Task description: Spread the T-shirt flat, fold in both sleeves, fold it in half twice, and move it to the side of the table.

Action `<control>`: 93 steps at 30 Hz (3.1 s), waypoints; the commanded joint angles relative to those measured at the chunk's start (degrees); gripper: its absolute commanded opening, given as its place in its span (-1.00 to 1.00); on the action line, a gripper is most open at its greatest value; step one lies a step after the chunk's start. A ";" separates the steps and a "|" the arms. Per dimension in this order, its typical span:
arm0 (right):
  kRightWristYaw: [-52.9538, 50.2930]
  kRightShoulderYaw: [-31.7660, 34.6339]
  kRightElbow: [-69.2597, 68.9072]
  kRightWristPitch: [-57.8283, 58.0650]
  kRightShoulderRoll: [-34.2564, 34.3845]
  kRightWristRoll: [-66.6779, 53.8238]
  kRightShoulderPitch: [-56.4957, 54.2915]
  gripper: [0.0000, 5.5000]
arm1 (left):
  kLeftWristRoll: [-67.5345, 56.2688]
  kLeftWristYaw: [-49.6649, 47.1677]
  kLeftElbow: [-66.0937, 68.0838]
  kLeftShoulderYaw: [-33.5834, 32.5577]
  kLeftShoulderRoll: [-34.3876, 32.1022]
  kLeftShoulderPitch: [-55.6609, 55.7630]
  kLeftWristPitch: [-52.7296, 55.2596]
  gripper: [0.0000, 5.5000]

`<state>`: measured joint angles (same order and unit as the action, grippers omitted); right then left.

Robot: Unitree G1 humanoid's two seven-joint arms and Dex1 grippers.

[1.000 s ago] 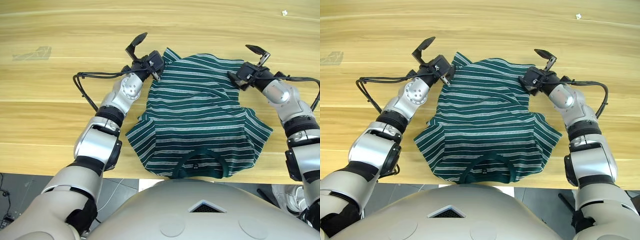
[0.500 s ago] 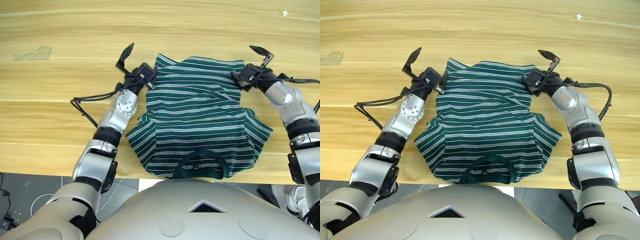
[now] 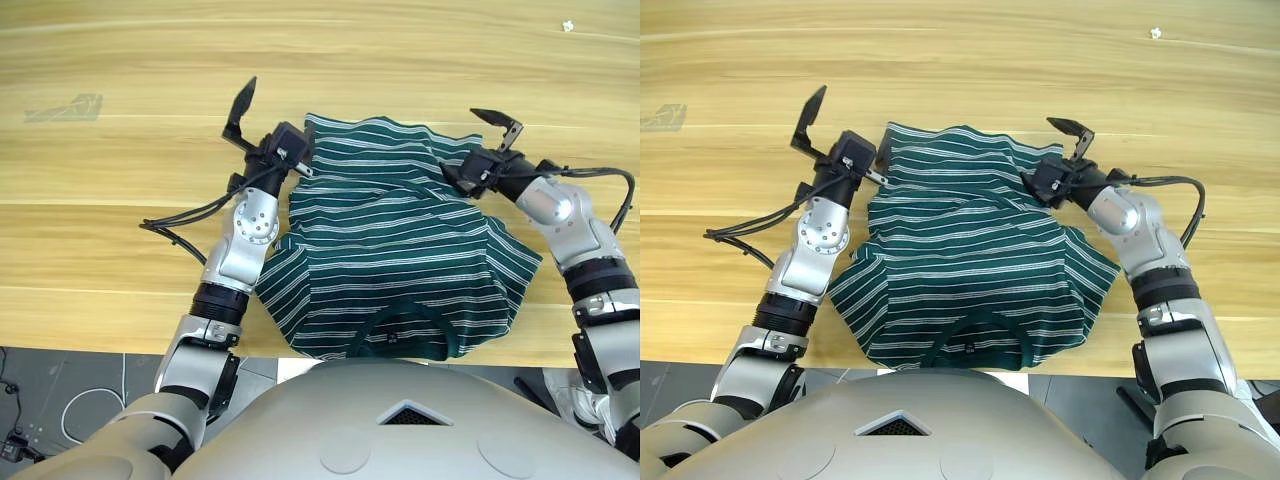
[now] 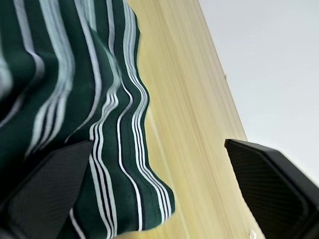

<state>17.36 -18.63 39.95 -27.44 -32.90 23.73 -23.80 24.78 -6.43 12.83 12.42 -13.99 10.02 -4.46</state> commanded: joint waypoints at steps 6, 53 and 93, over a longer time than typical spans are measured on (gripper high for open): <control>-7.42 -1.60 30.43 3.56 8.59 3.66 -21.95 0.79 | -2.81 -4.18 3.43 -10.25 -3.09 10.12 3.06 0.96; -9.21 -13.32 35.50 1.11 20.43 11.20 -27.71 0.79 | 0.98 5.69 -26.26 -4.05 0.22 -5.76 9.41 0.96; -0.70 26.81 -47.00 10.23 0.48 -20.09 8.23 0.79 | -63.15 18.94 -39.29 -15.55 12.05 -54.85 26.13 0.96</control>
<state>16.30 8.66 -6.53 -18.14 -32.91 3.50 -15.38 -40.33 14.11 -30.36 -3.57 -0.98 -45.45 19.16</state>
